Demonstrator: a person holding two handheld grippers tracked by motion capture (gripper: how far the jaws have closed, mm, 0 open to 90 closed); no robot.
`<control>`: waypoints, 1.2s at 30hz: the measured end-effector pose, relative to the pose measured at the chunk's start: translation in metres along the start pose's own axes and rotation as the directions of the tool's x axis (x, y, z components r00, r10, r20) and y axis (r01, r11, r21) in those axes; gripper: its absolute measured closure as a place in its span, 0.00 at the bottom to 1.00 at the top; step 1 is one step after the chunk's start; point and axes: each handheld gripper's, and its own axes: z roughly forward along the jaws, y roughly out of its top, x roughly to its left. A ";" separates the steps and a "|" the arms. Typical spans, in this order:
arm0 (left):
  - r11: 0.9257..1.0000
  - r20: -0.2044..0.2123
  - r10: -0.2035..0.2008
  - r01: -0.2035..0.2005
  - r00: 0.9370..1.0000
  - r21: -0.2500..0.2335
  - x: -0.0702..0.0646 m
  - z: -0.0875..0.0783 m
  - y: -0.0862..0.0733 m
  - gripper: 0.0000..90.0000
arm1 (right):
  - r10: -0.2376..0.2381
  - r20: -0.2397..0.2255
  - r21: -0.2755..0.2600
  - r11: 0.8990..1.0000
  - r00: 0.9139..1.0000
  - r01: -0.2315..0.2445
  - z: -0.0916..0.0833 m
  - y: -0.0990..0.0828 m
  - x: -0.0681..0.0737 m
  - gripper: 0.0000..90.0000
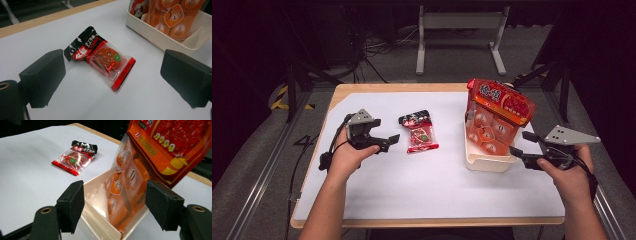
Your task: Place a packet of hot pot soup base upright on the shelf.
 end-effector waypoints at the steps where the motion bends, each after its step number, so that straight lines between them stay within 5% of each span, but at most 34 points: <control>1: 1.000 0.000 0.000 0.000 1.000 0.000 0.000 0.000 0.000 0.09 | -0.004 -0.007 0.001 1.000 1.000 0.004 0.000 0.001 0.002 0.36; 4: 0.999 -0.028 0.039 -0.038 0.999 0.029 -0.002 0.010 -0.001 0.12 | -0.016 -0.032 -0.009 1.000 0.999 0.016 0.001 0.002 0.006 0.36; 6: 0.999 -0.028 0.036 -0.036 0.999 0.003 -0.002 0.014 -0.003 0.16 | -0.019 -0.044 -0.014 1.000 0.999 0.019 0.001 0.003 0.007 0.36; 20: 0.998 0.005 -0.060 0.060 0.998 -0.014 0.006 0.049 -0.011 0.34 | -0.039 -0.078 -0.011 0.999 0.996 0.038 0.009 0.006 0.013 0.35; 32: 0.996 -0.036 -0.094 0.094 0.995 0.005 0.005 0.089 -0.008 0.27 | -0.045 -0.087 -0.013 0.999 0.995 0.044 0.014 0.008 0.015 0.34; 36: 0.995 -0.087 -0.092 0.094 0.992 0.018 0.011 0.097 -0.007 0.22 | -0.047 -0.094 -0.007 0.999 0.994 0.047 0.017 0.007 0.016 0.33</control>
